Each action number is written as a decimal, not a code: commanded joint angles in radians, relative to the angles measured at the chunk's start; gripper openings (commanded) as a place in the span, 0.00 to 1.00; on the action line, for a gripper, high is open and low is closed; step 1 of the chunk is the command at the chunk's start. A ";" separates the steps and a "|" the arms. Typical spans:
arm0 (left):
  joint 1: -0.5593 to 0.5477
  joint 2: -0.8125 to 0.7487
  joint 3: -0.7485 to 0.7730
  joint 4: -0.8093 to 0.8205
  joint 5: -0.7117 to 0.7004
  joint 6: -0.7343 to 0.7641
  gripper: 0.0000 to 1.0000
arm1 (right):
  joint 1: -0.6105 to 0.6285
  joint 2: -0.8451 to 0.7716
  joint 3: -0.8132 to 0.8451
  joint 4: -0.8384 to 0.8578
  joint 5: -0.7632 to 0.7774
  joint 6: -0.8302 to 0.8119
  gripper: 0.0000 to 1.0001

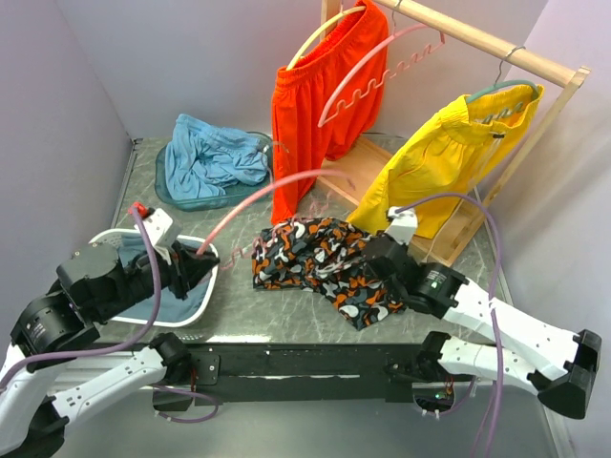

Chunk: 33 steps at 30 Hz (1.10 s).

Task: Place the shorts on the hanger

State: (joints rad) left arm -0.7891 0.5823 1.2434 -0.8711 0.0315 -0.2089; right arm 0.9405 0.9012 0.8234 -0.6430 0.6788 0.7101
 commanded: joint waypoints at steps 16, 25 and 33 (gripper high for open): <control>-0.025 -0.078 -0.041 -0.039 0.194 -0.058 0.01 | -0.114 -0.144 0.166 0.031 -0.094 -0.092 0.00; -0.025 -0.128 -0.059 -0.014 0.167 -0.052 0.01 | -0.078 0.033 0.437 -0.121 -0.090 -0.133 0.00; -0.024 -0.179 -0.062 0.003 0.038 -0.040 0.01 | -0.017 0.158 0.607 -0.256 -0.058 -0.155 0.00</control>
State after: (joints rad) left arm -0.8116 0.4389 1.1732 -0.9489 0.1570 -0.2527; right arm 0.8940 1.0088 1.3125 -0.8318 0.5995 0.5819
